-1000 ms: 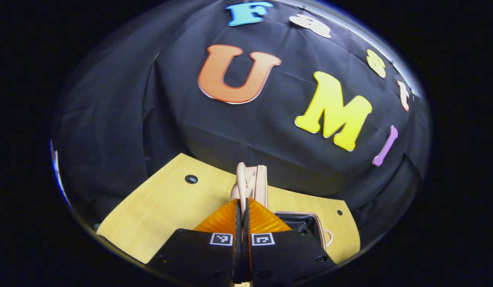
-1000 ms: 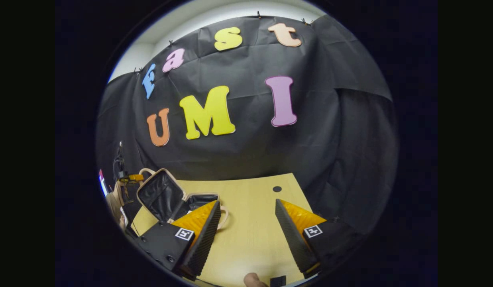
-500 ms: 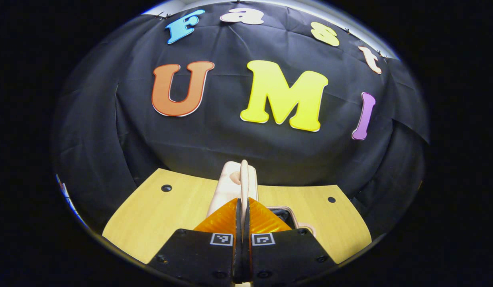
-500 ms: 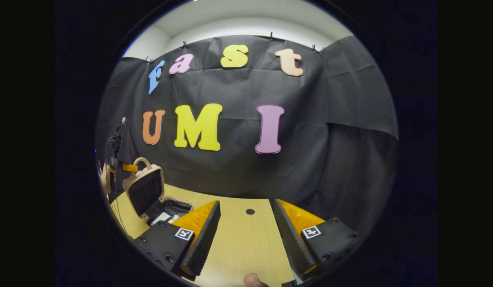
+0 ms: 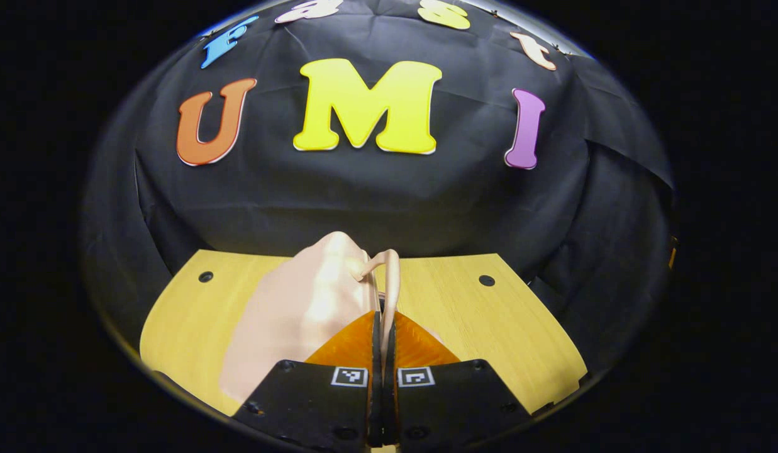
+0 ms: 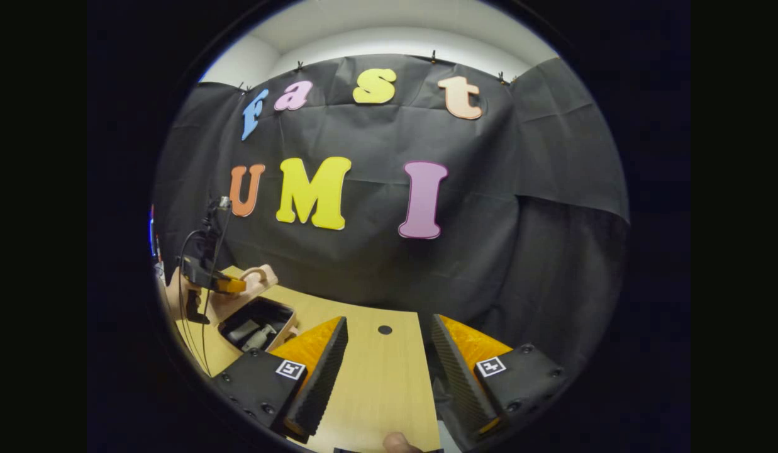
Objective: First open the suitcase, pack the skin care products into it, and then close the suitcase.
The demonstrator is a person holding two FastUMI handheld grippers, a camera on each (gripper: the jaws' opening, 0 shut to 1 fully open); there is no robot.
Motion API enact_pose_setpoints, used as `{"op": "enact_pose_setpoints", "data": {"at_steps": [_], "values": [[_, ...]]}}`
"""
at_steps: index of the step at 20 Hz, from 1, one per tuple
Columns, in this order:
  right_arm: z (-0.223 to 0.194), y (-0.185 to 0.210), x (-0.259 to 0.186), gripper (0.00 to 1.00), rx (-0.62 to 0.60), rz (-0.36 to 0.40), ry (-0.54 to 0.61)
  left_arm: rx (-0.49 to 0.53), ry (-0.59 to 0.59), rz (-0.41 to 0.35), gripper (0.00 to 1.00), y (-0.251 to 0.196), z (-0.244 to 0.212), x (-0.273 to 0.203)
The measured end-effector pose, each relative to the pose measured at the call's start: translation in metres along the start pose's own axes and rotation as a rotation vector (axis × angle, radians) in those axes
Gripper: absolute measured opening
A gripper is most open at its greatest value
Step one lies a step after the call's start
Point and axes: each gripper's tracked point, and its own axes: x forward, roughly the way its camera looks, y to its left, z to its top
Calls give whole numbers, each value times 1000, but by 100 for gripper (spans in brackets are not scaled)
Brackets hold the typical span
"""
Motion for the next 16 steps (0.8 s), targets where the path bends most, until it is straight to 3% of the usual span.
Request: {"op": "enact_pose_setpoints", "data": {"at_steps": [5,14,15,16], "values": [[-27,-22,-4,80,7,-6,41,67,98,38,4,-35,-44,27],[-41,-38,-7,80,-1,-37,68,214,250,166,8,-56,-103,65],[-42,-37,-6,80,1,-37,77,204,242,178,8,-57,-107,66],[-44,-35,-3,80,1,-37,86,179,230,182,14,-58,-111,69]]}}
